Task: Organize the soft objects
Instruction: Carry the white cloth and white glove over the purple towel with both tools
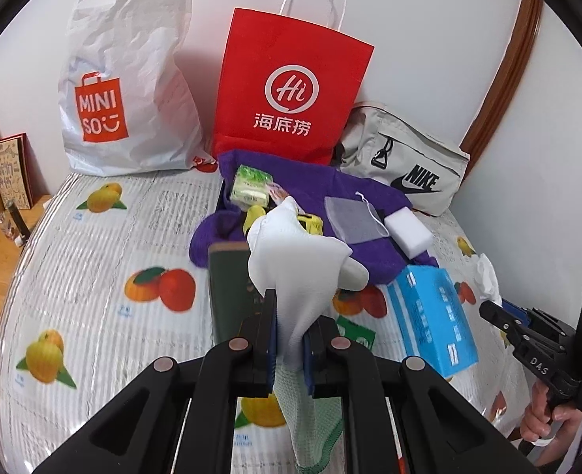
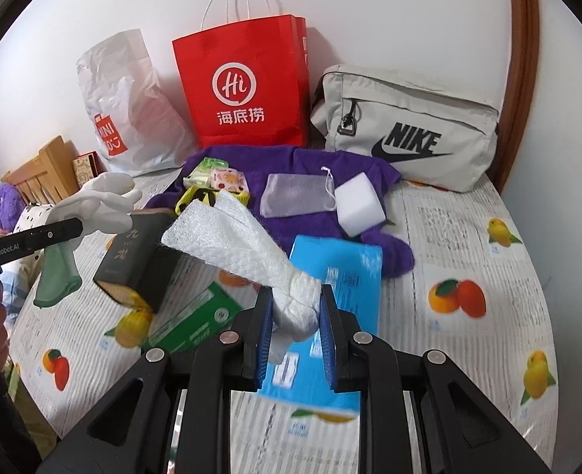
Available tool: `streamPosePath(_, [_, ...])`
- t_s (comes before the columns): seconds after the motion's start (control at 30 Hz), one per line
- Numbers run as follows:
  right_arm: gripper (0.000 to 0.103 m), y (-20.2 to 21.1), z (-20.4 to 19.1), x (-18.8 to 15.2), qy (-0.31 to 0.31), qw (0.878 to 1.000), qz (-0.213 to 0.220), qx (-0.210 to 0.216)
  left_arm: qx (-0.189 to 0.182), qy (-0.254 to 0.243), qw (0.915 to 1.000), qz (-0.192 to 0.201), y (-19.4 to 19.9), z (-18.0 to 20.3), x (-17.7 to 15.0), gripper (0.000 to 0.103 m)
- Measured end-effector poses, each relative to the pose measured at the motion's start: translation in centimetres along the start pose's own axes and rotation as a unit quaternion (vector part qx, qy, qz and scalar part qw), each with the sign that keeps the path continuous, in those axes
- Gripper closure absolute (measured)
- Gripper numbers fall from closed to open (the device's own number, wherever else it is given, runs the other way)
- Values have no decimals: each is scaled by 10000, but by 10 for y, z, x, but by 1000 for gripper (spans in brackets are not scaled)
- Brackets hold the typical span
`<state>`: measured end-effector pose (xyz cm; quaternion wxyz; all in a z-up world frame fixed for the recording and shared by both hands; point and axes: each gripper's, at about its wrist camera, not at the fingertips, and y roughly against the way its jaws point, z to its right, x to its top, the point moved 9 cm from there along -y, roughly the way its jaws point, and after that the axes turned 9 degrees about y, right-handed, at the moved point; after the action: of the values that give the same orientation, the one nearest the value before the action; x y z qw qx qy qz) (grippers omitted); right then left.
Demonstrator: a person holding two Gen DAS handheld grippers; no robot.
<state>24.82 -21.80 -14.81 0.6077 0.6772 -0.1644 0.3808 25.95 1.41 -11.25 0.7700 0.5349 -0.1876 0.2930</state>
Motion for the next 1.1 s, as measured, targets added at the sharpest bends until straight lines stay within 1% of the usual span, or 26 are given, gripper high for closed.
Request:
streamPosePath(0.13, [81, -13, 2, 15, 67, 10000, -7, 7, 9, -13, 10000, -4, -8, 1, 15, 93])
streamPosePath(0.27, [81, -28, 3, 32, 131, 9999, -30, 17, -79, 12, 9999, -103, -19, 3, 28, 93])
streamPosePath(0.47, [81, -52, 10, 58, 203, 9998, -21, -32, -43, -25, 9997, -254, -40, 6, 43, 93])
streamPosePath(0.57, [81, -64, 14, 66, 173, 9998, -78, 46, -62, -12, 9996, -277, -49, 6, 51, 93])
streamPosePath(0.7, [81, -80, 23, 74, 113, 9998, -170, 51, -112, 45, 9993, -352, -60, 7, 61, 93])
streamPosePath(0.83, [81, -96, 32, 79, 45, 9995, -300, 101, -71, 9, 9993, -369, -74, 9, 71, 93])
streamPosePath(0.93, [81, -109, 36, 80, 85, 9991, -404, 57, -58, 28, 9992, -402, -85, 9, 76, 93])
streamPosePath(1.1, [81, -128, 39, 80, 40, 9979, -626, 145, -127, 94, 9990, -425, -99, 12, 88, 93])
